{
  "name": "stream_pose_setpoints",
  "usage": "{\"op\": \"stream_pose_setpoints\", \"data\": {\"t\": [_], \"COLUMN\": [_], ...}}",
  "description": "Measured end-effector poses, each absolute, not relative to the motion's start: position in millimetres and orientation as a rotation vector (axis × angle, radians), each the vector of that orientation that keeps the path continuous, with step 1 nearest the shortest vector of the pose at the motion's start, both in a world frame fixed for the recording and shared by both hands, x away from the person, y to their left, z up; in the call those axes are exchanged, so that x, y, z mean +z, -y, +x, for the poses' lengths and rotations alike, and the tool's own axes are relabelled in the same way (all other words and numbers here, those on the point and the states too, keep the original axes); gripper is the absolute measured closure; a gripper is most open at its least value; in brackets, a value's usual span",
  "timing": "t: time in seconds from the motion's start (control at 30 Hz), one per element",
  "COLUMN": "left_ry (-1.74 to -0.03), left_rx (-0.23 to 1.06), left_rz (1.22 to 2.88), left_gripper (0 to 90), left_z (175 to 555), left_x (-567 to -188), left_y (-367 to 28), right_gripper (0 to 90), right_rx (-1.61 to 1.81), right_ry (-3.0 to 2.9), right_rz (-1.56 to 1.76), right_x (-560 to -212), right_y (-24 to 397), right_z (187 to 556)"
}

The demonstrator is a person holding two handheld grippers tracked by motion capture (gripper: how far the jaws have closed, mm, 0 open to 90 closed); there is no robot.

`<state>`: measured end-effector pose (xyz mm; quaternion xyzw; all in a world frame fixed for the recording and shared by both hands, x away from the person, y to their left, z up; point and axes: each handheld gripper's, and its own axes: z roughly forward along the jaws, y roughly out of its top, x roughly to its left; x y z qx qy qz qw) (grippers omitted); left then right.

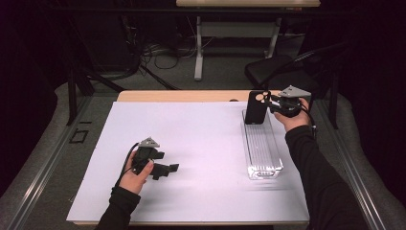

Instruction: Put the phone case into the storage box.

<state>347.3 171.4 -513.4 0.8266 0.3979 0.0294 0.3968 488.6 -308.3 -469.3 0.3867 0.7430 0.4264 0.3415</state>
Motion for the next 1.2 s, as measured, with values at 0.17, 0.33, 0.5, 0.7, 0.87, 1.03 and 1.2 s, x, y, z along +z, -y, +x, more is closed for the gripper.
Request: {"op": "stream_pose_setpoints", "data": {"t": [0.17,0.33,0.5,0.7,0.87,1.03,1.2], "left_ry": [-1.010,-1.004,-1.006,-1.002,-0.999,-0.993,-0.982], "left_rx": [0.076,0.076,0.072,0.075,0.078,0.081,0.088], "left_rz": [2.094,2.098,2.097,2.092,2.083,2.077,2.070], "left_gripper": [16.5,16.4,16.5,16.4,16.4,16.4,16.5], "left_z": [347.1,347.2,347.0,347.0,347.0,346.7,345.9], "left_x": [-513.5,-513.5,-513.2,-512.2,-510.0,-508.0,-505.6], "left_y": [-171.2,-171.3,-171.7,-171.5,-172.2,-172.4,-173.2], "right_gripper": [63.2,57.8,52.3,47.3,48.0,46.4,42.1], "right_rx": [1.105,1.109,1.107,1.101,1.126,1.175,1.221], "right_ry": [-1.934,-1.923,-1.918,-1.933,-1.964,-1.994,-2.029], "right_rz": [1.008,1.022,1.034,1.038,1.012,0.974,0.992], "right_x": [-470.0,-469.7,-467.9,-459.5,-449.4,-442.3,-438.7], "right_y": [307.7,307.5,306.9,303.5,297.9,288.3,276.5], "right_z": [488.2,486.3,481.9,471.3,457.7,439.8,421.2]}}
